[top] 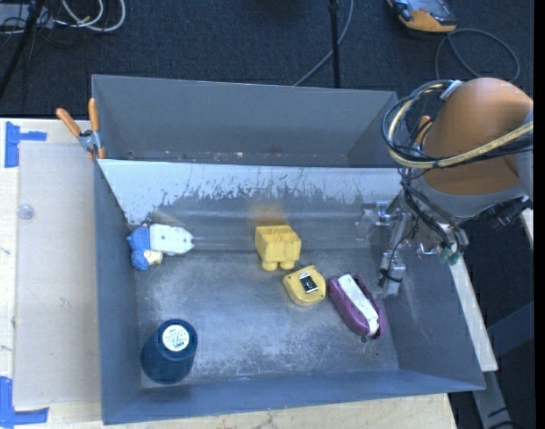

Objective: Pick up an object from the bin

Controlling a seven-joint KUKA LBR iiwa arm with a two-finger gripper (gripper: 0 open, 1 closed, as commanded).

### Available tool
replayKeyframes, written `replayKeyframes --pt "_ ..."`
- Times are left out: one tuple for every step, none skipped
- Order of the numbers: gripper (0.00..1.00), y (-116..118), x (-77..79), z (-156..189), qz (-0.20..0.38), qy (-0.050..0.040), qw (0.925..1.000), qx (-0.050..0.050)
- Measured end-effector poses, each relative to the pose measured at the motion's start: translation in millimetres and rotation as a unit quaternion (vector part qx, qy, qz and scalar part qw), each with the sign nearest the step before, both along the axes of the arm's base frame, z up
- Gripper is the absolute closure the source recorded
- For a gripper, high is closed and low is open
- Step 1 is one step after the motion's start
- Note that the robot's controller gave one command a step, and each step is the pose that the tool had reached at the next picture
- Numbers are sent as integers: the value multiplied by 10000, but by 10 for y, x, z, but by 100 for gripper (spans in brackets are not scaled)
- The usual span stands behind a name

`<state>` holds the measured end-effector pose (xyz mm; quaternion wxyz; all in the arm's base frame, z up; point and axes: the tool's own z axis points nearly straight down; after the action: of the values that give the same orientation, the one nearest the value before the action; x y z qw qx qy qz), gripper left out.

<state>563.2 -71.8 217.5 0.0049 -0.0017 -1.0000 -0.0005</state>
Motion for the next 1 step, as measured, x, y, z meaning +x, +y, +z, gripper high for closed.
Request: replayKeyframes --pt "0 3 15 47 8 -43 10000 -4"
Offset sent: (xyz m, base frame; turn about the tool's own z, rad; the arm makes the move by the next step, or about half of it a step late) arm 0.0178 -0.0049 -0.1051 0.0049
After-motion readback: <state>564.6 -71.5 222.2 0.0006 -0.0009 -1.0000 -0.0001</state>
